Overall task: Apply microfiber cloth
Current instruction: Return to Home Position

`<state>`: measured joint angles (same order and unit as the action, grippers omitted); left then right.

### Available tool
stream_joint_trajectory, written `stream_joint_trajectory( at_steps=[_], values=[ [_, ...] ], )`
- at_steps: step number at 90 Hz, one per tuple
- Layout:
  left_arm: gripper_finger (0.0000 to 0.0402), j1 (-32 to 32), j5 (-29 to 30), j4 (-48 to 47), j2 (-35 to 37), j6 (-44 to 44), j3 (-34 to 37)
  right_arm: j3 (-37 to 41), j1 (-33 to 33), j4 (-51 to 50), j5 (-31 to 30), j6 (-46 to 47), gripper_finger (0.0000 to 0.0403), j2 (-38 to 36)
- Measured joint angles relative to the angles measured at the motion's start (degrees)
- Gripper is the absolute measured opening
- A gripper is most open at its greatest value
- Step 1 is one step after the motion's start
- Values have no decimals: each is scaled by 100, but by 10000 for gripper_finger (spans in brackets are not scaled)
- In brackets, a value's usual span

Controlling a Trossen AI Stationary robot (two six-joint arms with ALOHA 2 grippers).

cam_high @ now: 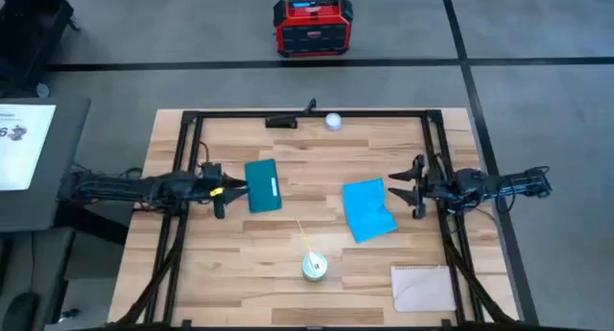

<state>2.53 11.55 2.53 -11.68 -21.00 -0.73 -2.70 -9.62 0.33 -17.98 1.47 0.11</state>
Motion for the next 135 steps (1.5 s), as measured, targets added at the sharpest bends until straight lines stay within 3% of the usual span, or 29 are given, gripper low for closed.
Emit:
stream_joint_trajectory(
  at_steps=[24, 54, 73, 92, 119, 135],
  values=[
    [108, 723, -263, -78, 442, 805, 6, -2, -133, -320, 195, 156, 169, 1],
    [108, 1382, -1620, -158, 448, 324, -5, -71, -163, -578, 304, 242, 168, 1],
    [108, 1609, -1755, -569, 478, 510, -190, -277, -163, -1106, 553, 352, 168, -1],
    [108, 1718, -1934, -1595, 926, 1117, -632, -428, -145, -1335, 654, 222, 168, -1],
    [108, 1740, -2131, -1401, 1147, 1069, -411, -442, 3, -1320, 740, 178, 168, -1],
    [108, 1735, -1879, -613, 1153, 1835, -185, -442, 42, -1253, 758, 305, 168, -1]
  ],
)
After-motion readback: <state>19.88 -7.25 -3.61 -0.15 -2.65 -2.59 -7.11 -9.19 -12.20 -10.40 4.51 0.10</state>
